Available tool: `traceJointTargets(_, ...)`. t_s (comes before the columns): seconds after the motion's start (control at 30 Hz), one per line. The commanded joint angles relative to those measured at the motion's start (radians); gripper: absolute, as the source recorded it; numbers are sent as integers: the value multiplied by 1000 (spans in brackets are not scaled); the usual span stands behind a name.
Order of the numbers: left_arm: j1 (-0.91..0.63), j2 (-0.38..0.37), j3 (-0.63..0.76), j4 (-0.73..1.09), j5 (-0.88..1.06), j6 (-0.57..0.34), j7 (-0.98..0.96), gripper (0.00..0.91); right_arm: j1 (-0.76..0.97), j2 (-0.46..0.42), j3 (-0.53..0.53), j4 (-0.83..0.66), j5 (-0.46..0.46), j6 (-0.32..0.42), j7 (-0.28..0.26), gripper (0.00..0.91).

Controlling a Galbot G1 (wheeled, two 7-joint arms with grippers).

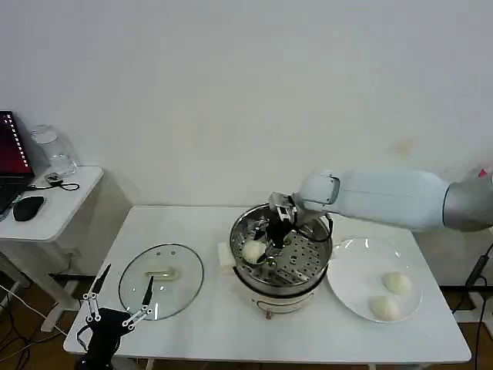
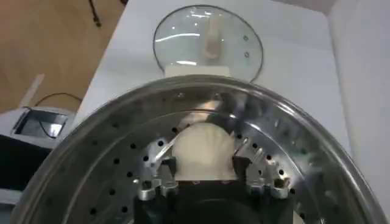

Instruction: Take steamed baozi put them in steamer then cover it.

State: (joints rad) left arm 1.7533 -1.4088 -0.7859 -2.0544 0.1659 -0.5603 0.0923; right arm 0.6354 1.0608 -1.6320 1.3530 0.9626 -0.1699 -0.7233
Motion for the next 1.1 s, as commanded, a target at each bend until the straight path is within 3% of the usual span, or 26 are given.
traceJointTargets(0.03,3,-3,7,-5,6,0,0,907,15,-39,18,12,-13,8,2,907)
traceJointTargets(0.13,4,-1,8,-7,7,0,0,907,49,-99,42,32,-31,20,-18,907)
traceJointTargets(0.23,3,1,9,-8,7,0,1,907,90,-176,61,60,-91,64,-80,907)
traceJointTargets(0.37,-1,3,16,-8,11,1,2,907,159,-297,54,85,-178,125,-198,907)
traceJointTargets(0.47,-3,3,23,-9,15,2,3,907,204,-416,52,90,-267,168,-320,907)
traceJointTargets(0.57,-12,3,28,-11,18,6,5,907,230,-522,48,93,-334,187,-382,907)
traceJointTargets(0.7,-26,6,35,-14,23,15,8,907,207,-611,41,74,-426,245,-430,907)
traceJointTargets(0.83,-38,3,38,-15,25,27,8,907,140,-650,62,71,-493,260,-427,907)
traceJointTargets(1.1,-38,0,33,-20,27,32,7,907,-236,-689,310,34,-698,261,-390,907)
